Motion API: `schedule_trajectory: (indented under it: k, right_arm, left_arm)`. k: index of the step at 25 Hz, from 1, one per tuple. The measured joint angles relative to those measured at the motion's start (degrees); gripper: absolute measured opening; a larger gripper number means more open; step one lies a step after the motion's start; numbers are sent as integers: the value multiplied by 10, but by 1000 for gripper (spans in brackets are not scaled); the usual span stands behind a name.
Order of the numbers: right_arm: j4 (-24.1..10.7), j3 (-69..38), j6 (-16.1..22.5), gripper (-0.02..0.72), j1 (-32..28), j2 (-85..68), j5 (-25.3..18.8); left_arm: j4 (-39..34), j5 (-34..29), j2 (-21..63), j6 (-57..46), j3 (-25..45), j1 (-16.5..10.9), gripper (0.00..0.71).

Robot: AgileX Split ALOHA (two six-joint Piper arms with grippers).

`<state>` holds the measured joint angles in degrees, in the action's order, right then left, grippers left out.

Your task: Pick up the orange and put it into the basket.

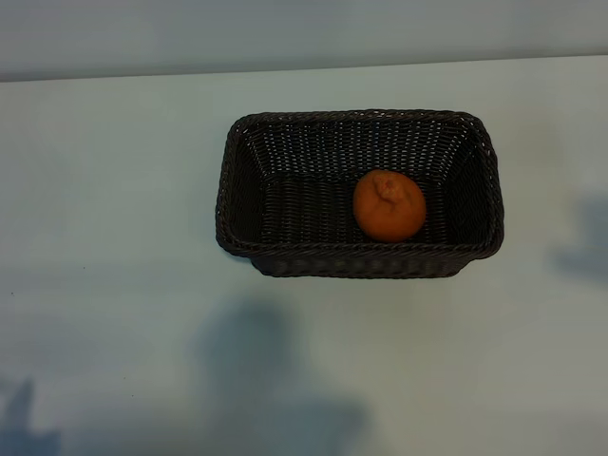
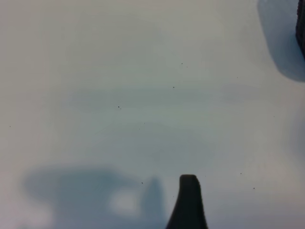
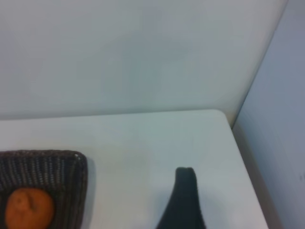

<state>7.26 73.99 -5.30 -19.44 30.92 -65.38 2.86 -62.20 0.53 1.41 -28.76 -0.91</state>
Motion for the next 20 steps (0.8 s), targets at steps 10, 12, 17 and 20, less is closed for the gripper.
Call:
schedule_trajectory:
  k: [10,12,17,20]
  right_arm:
    - [-21,-144,0,581,81,-145,24]
    - [-24,-174,0,581,81,-168,29]
    - [-27,-245,0,580,96,-231,45]
    - [-27,-285,0,580,98,-270,45]
  left_arm:
    - [0,0,0,0,0,0,593]
    - [0,0,0,-1,0,0,593]
    - [0,0,0,-2,0,0,593]
    - [0,0,0,-2,0,0,593]
